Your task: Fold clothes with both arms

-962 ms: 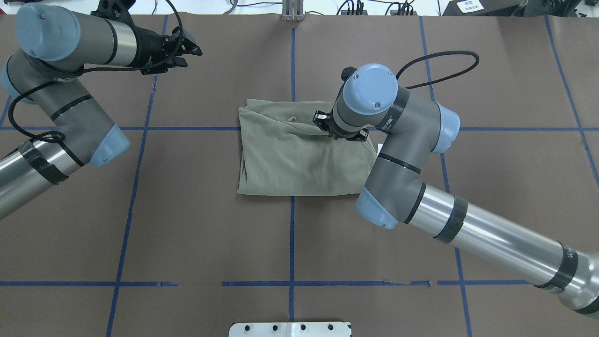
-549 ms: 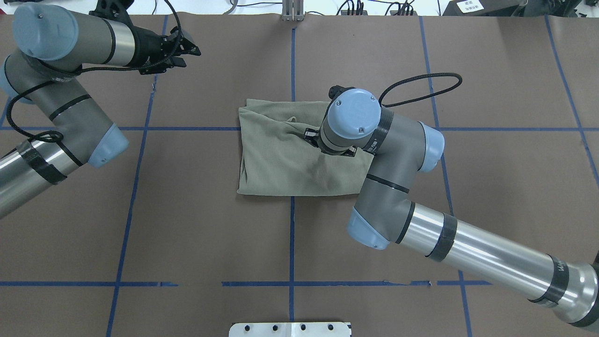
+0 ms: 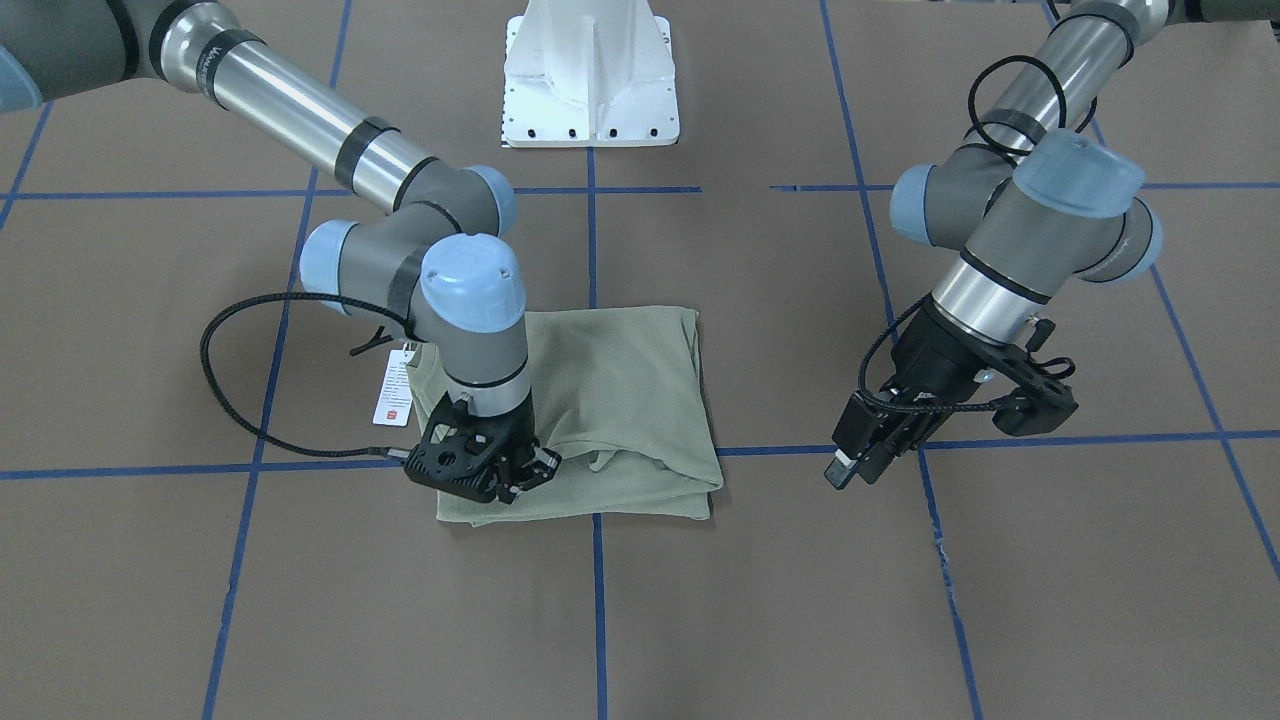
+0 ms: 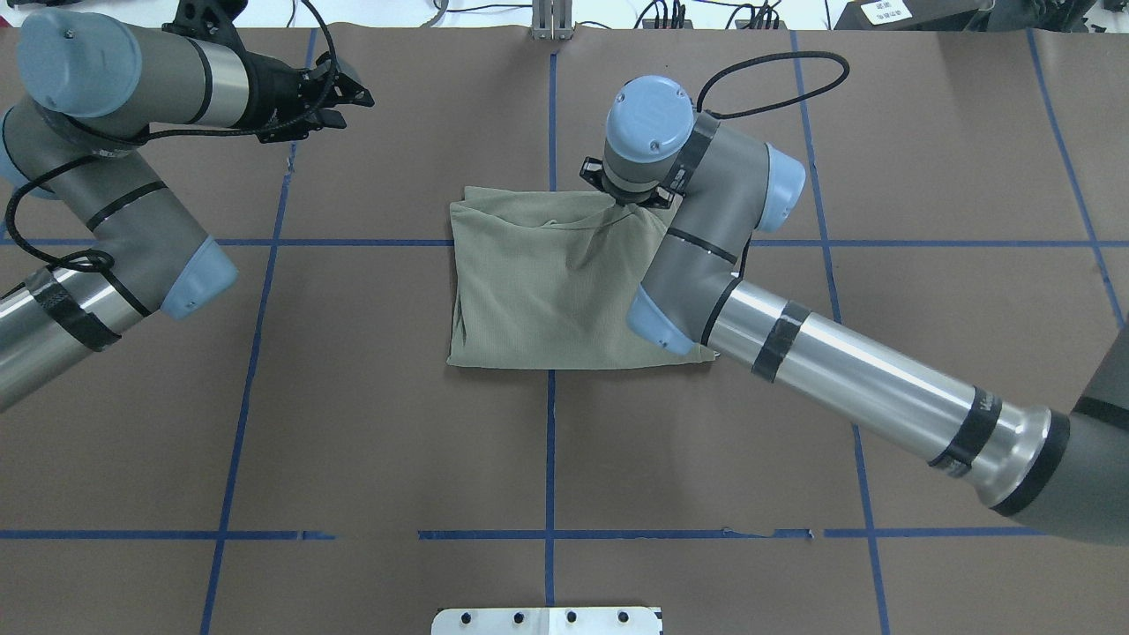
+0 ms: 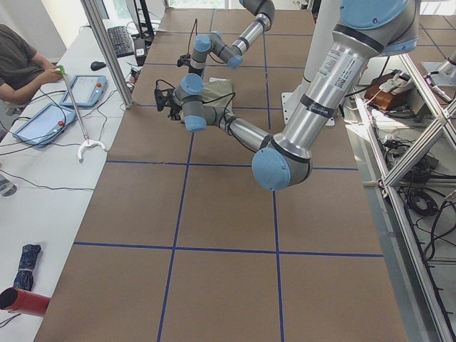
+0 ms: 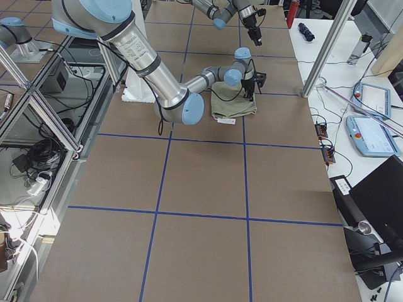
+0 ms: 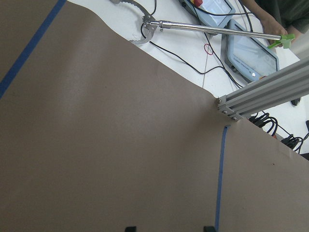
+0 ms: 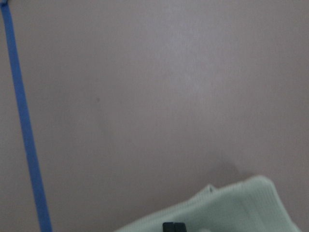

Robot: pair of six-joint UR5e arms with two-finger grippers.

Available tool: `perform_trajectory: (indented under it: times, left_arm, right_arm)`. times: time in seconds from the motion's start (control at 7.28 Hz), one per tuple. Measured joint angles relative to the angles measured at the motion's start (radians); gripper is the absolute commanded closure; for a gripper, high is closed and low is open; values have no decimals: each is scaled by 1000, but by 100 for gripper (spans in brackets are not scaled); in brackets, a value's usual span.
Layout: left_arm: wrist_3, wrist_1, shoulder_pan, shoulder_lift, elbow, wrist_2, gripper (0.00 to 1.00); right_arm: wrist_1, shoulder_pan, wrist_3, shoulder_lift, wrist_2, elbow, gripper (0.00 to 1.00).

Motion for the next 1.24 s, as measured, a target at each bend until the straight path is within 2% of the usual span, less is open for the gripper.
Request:
perform_trajectory:
  times: [0.14, 0.41, 0.69, 0.82, 0.96, 1.1, 1.24]
  left_arm:
    - [0, 0, 0, 1, 0, 1, 45]
    - [15, 0, -6, 15, -3, -2, 45]
    - [149, 1, -21, 73, -17, -8, 45]
    - [254, 1, -27, 123, -30, -9, 45]
    - [379, 2, -45, 178, -40, -22, 45]
    - [512, 2, -86, 234, -50, -61, 46]
    - [648, 10, -153, 285, -60, -123, 46]
  right_arm:
    - [50, 49, -9, 13, 27, -60, 100]
    - [71, 141, -47, 2, 134, -68, 100]
    - [49, 242, -194, -138, 272, 64, 100]
    - [36, 312, -325, -236, 356, 138, 68]
    - [15, 396, -466, -312, 445, 178, 32]
    - [-31, 472, -604, -357, 515, 198, 0]
    - [-102, 530, -732, -390, 551, 227, 0]
